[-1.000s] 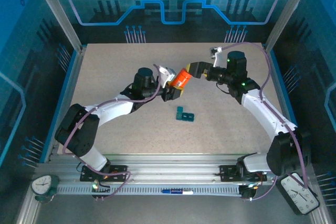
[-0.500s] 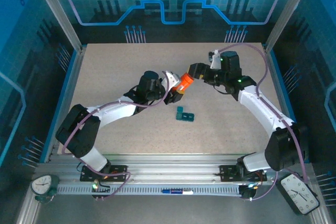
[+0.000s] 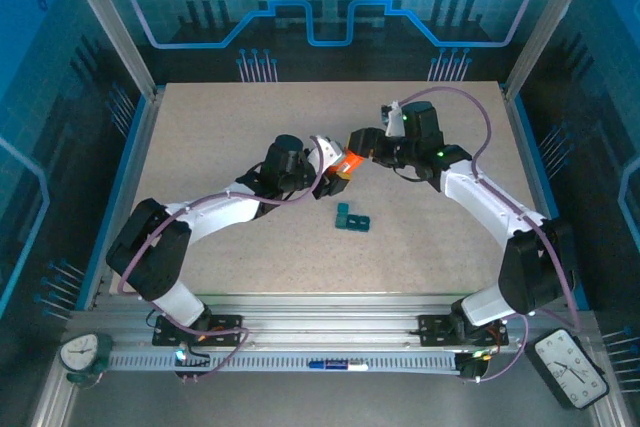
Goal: Sort the pills into containers
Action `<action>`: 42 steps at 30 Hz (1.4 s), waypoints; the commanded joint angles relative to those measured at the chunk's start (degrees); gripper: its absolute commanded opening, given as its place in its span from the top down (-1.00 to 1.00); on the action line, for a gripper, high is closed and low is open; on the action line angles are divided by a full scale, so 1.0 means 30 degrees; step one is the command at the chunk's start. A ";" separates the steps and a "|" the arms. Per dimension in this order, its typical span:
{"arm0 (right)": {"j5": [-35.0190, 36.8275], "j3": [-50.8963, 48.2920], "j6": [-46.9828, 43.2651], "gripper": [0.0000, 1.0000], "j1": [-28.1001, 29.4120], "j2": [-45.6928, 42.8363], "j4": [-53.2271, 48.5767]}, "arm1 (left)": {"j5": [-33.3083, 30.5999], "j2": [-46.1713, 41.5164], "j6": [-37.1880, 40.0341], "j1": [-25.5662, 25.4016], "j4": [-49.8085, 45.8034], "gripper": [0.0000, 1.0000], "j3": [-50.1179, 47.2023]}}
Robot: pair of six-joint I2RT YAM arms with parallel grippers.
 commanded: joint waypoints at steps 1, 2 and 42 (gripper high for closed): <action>-0.0399 -0.0715 0.0628 -0.41 -0.0089 -0.0411 0.1503 | 0.0008 -0.0540 -0.0012 -0.0127 0.0743 1.00 0.0466; -0.0521 -0.0950 0.0823 -0.44 -0.0176 -0.0516 0.1909 | 0.0011 -0.0508 -0.0047 -0.0139 0.0820 1.00 0.0437; -0.6420 -0.4082 0.0050 -0.57 -0.3038 -0.1848 1.0213 | 0.3361 -0.1093 -0.2959 0.1088 0.1014 1.00 0.0547</action>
